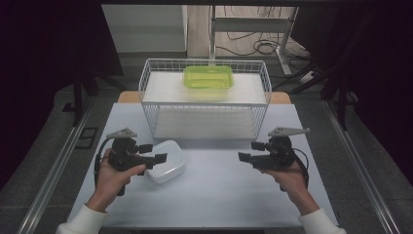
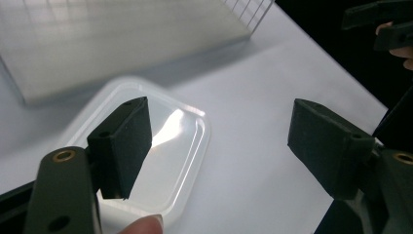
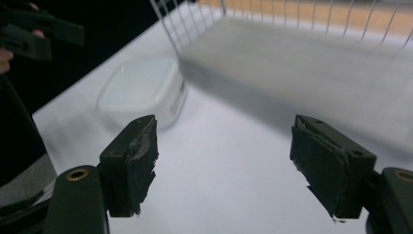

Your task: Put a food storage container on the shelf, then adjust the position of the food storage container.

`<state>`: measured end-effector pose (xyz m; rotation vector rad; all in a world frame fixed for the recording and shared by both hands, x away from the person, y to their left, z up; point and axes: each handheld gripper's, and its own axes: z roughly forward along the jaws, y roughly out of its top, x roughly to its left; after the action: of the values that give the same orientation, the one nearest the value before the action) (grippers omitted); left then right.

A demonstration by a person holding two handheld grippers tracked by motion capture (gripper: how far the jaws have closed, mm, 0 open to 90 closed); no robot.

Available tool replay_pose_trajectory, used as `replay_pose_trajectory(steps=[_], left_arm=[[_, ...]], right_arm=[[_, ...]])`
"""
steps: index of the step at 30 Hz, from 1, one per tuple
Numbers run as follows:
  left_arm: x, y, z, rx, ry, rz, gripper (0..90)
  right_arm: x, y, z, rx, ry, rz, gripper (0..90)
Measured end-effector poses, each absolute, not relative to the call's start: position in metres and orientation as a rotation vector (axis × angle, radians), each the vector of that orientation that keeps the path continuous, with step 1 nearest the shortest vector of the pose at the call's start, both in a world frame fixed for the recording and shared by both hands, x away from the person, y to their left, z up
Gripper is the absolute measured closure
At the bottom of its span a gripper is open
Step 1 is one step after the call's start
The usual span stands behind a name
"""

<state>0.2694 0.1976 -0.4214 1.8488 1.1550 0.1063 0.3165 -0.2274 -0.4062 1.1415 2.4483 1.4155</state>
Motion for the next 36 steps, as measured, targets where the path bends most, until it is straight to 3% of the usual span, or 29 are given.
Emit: replay_pose_trajectory(steps=[12,36], left_arm=[[0.25,0.187,-0.464,1.974,1.191,0.081,23.9],[0.253,0.198,-0.457,1.935,1.213,0.1,27.5]], right_arm=[[0.293,-0.226,-0.459,1.207,2.543,1.313,25.4],[0.296,-0.229,-0.464,1.21,2.537,1.268,26.3]])
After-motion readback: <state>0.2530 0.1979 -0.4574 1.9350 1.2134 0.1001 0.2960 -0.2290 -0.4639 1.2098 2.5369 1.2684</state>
